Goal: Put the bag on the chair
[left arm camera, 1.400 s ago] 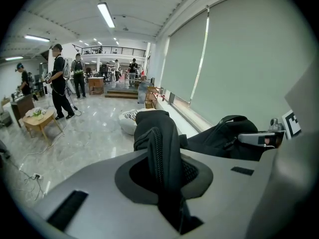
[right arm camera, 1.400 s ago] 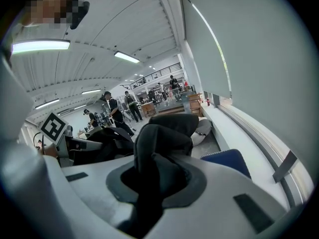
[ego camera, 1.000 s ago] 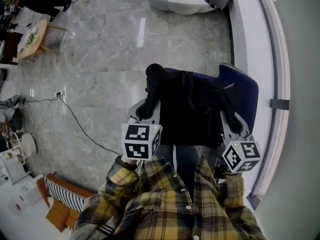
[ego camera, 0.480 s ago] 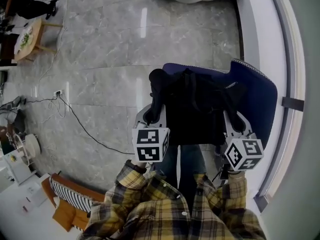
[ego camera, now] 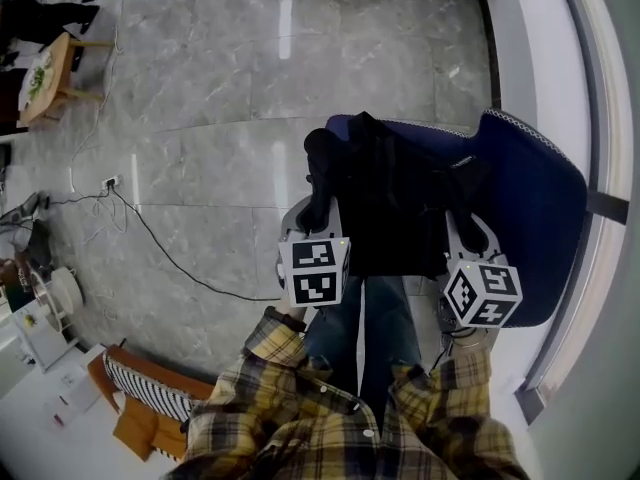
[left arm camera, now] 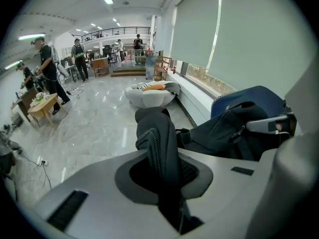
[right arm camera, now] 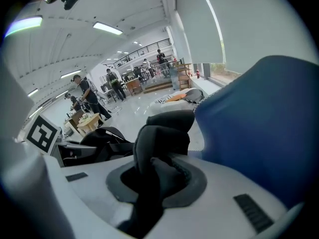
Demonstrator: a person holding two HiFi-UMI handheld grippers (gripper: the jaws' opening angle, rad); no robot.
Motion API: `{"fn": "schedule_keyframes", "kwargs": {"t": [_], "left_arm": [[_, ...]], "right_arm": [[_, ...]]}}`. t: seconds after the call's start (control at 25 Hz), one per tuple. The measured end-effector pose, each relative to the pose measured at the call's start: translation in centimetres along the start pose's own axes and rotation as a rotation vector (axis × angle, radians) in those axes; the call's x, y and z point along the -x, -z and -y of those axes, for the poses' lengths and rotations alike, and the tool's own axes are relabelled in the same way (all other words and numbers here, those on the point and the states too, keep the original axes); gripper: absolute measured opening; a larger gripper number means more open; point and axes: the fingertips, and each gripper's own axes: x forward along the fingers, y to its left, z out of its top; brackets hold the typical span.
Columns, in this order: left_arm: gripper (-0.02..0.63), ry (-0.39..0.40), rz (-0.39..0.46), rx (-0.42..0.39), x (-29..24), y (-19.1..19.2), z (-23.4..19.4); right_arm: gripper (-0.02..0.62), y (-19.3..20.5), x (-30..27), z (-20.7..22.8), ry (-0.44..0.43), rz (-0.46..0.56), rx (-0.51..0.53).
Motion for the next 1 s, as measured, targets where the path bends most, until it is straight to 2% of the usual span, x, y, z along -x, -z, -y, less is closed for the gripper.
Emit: {"fn": "schedule_keyframes", "kwargs": {"t": [0.36,0.48,0.72,0.84,1.0], "left_arm": [[0.06,0.012,-0.043,-0.024,-5.3,3.4,-0.1],[0.06,0.017,-0.061,-0.026,-6.8,4.3,-0.4],[0.06,0.012,-0.036,0.0,-8.2,5.1,-0.6],[0.06,0.009,-0.024,-0.014,-8.8,5.7,-0.6],[0.06,-0.013,0.024,-0.014,-9.4,6.2,-0.9]], "right_arm": [[0.072,4.6,-4.2,2.1,0.045,-0.072,-0.034],[0.072,5.6,-5.3,2.4,0.061,-0.103,0.009],[0.077,6.2,-6.6,2.9,0.074,-0.125,0.116],[0.08,6.7,-7.3,3.2,0.093,-0.131,0.171],[0.084,7.4,-7.9,3.0,0.057,-0.108,0.203]]}}
